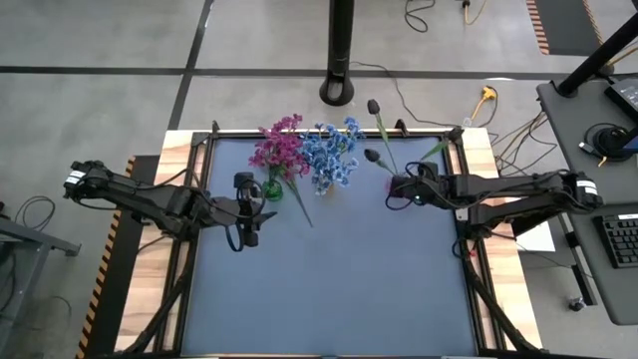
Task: Sort flowers into vase by color
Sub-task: Put the purple flowers into the green flower vase
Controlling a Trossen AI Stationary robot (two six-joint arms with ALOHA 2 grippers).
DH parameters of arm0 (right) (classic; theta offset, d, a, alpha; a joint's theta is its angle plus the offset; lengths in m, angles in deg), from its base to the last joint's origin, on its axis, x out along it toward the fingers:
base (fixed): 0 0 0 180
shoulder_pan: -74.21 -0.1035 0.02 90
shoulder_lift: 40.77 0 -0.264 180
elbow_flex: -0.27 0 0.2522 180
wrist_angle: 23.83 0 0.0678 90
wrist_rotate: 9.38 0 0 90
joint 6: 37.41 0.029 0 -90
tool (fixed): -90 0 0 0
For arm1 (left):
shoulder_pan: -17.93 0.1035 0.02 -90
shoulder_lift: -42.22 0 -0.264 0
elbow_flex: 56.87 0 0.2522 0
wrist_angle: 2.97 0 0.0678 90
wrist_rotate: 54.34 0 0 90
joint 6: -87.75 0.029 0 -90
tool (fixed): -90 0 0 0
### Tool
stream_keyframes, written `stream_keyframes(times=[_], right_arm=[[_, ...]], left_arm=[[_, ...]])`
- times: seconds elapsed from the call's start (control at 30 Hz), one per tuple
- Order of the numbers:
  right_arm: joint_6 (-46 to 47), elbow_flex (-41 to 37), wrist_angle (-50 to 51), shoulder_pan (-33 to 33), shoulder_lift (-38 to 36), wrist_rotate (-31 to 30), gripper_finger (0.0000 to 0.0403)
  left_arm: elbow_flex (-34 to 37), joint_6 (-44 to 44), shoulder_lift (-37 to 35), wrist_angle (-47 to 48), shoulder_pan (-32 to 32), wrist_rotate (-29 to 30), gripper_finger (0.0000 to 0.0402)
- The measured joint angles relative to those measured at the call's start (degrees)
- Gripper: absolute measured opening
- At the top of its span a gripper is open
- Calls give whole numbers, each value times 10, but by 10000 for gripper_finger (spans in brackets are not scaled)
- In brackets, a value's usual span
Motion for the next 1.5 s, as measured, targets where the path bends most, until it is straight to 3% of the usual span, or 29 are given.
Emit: stream_keyframes(times=[0.13,0.27,0.47,0.67,0.77,0.93,1.17,1.3,1.5], right_arm=[[16,0,26,-3,-13,78,266],[2,0,26,-24,-16,118,267],[-33,0,27,-75,-16,189,260],[-63,0,18,-157,-15,187,253],[-89,0,-24,-207,-1,146,251],[-212,0,-162,-263,52,68,251],[-433,0,-403,-284,181,56,249],[-510,0,-552,-278,272,49,246],[-591,17,-727,-278,400,-30,246]], left_arm=[[0,-15,0,11,0,0,194],[-2,-59,0,53,-1,-5,194],[-54,-263,6,233,-16,-56,194],[-66,-354,18,244,-78,-107,194],[-66,-405,37,222,-115,-107,194],[-66,-452,89,178,-161,-79,194],[-66,-452,175,102,-194,-74,194],[-66,-451,219,73,-206,-69,194],[-66,-454,248,73,-207,-58,194]])
